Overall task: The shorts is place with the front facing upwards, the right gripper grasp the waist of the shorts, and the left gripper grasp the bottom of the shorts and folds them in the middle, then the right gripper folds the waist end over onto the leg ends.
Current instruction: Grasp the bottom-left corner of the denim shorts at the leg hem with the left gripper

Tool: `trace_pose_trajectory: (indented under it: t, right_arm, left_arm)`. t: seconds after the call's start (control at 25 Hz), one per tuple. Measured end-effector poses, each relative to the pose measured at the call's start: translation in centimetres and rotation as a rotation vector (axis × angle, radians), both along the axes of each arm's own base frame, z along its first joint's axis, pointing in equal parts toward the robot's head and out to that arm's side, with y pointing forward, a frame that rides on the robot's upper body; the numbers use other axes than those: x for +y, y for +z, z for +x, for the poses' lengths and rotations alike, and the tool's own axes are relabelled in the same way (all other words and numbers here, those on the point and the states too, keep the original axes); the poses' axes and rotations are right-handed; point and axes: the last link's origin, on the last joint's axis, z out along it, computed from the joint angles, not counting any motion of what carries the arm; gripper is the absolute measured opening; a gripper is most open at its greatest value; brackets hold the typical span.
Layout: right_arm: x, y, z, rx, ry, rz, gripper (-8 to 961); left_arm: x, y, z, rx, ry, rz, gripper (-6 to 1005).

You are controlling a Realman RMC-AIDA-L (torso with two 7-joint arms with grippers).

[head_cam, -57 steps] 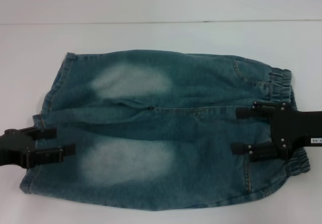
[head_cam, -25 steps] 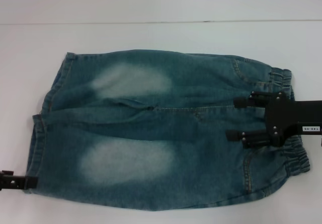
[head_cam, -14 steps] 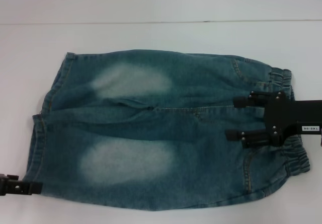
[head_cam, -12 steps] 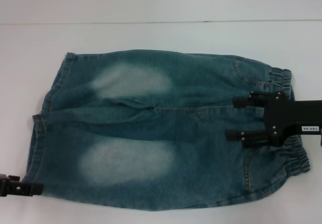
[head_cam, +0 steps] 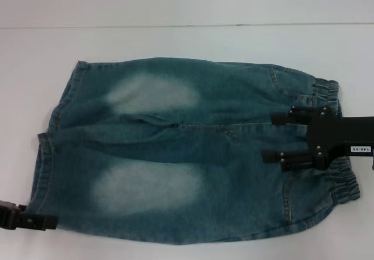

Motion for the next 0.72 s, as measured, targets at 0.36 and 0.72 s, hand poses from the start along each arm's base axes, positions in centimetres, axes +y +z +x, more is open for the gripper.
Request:
trace_pose_trajectory:
  t: [0.36, 0.72]
  right_arm:
    - [0.02, 0.06, 0.03, -0.001, -0.002, 0.000, 924]
    - [0.10, 0.19, -0.08, 0.002, -0.014, -0.004, 925]
  left_arm:
    - [0.36, -0.07, 0.33, -0.007, -0.009, -0.002, 766]
    - [0.50, -0.26, 0.63, -0.014, -0.049, -0.024, 556]
